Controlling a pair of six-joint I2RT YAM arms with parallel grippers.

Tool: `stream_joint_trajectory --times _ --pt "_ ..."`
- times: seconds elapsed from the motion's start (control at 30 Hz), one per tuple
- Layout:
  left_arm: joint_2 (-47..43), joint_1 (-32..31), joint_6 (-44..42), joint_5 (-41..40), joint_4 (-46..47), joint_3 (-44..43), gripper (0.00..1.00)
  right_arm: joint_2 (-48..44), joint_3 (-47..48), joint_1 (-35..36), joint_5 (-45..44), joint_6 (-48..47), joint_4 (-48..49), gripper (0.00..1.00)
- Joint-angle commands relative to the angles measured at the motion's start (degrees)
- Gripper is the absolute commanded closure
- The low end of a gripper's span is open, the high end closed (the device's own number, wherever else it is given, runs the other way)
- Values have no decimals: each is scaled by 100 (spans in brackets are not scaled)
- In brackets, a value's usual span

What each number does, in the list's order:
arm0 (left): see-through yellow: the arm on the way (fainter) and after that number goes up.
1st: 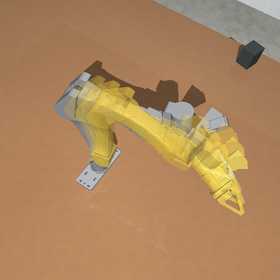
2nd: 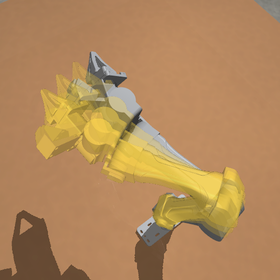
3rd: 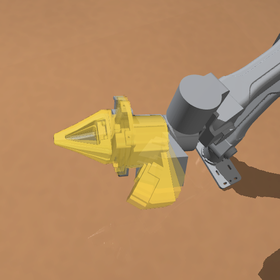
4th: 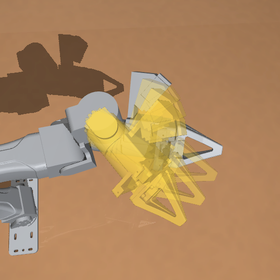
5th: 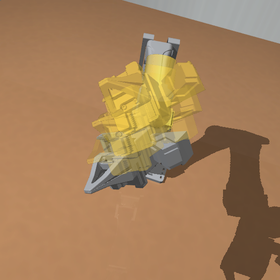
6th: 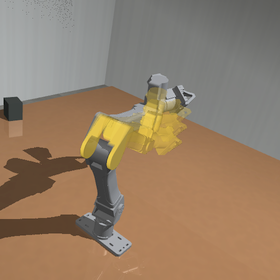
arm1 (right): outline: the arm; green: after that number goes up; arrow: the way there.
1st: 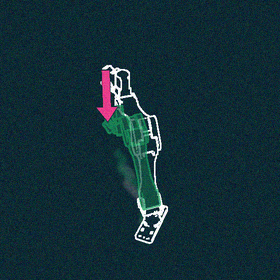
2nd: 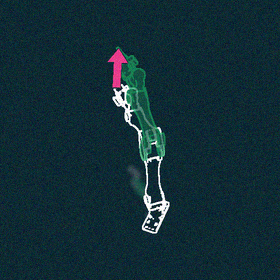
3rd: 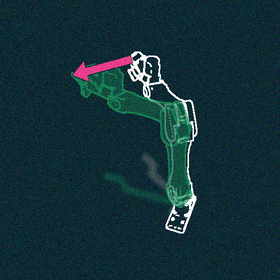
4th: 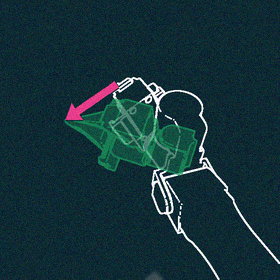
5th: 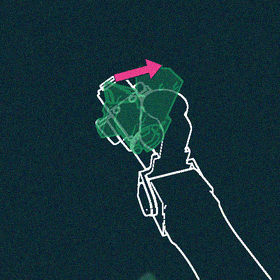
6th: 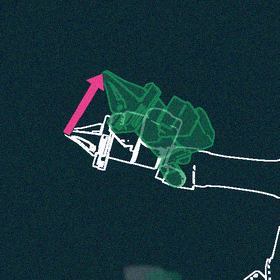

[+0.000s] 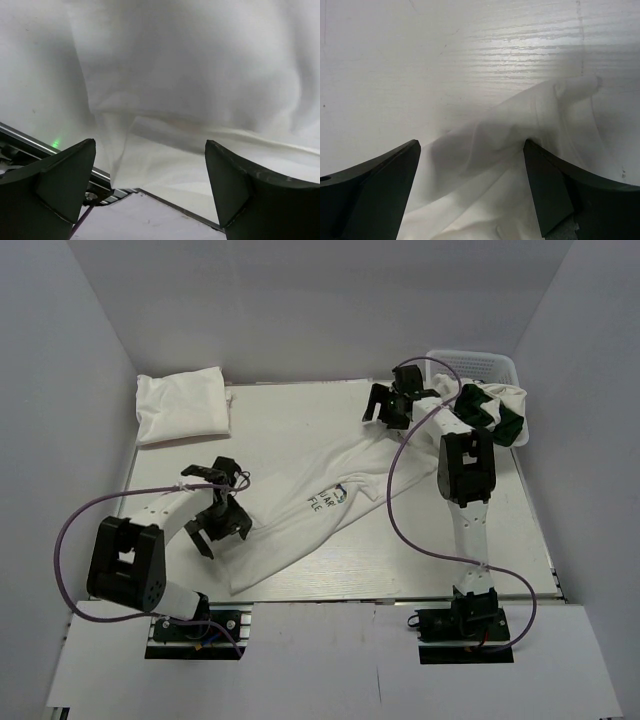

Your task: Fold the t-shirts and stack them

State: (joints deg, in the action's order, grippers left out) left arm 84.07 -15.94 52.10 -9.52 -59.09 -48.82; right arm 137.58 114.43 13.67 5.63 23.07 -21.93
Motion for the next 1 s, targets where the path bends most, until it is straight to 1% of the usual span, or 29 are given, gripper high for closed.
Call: stream_joint_trajectory --times 0.0,0.03,0.07,0.13,0.17,0.23,0.27,0.33,0.37,0.4,0.47,0.57,0.6,0.73,0.83,0.97 --pt "-479 -93 135 -323 -226 -477 0 -134 264 30 246 -732 58 10" --pt "-532 -145 47 -323 -43 -567 0 -352 255 39 202 -829 66 10" --pt "-593 -146 -32 -323 28 -663 0 -581 168 117 10 -1013 66 10" --pt "-594 -338 -243 -182 91 -953 0 -985 -78 188 -227 -1199 58 10" --pt "-515 -417 -244 -104 169 -1102 0 -1266 -479 276 -359 -1260 75 10" --pt "-392 -732 -515 168 371 -1156 0 -1707 -842 347 -710 -1200 49 10" --pt "-305 -865 -595 396 650 -1156 0 -2091 -1435 399 -878 -1060 66 10" --pt "143 -1164 -779 582 872 -1156 0 -2313 -1809 417 -1090 -823 84 10" --pt "353 -1435 -841 731 925 -1322 0 -2401 -2124 417 -1116 -648 75 10" --pt "738 -1568 -946 732 926 -1393 0 -2646 -2440 417 -1169 -359 127 10" --pt "987 -1893 -1061 802 926 -1577 0 -2780 -2960 399 -943 -102 259 10" --pt "1050 -2166 -1193 802 996 -1631 0 -2553 -3128 373 -958 22 137 10" --pt "1050 -2219 -1193 724 996 -1631 0 -2465 -3181 347 -1002 196 -37 10" --pt "1163 -2273 -1070 302 812 -1201 0 -1894 -3173 259 -616 251 40 10" --pt "1550 -2273 -842 179 452 -912 0 -1445 -2804 189 -396 321 -73 10" --pt "1718 -2212 -324 117 127 -542 0 -980 -2304 101 -360 365 -293 10"
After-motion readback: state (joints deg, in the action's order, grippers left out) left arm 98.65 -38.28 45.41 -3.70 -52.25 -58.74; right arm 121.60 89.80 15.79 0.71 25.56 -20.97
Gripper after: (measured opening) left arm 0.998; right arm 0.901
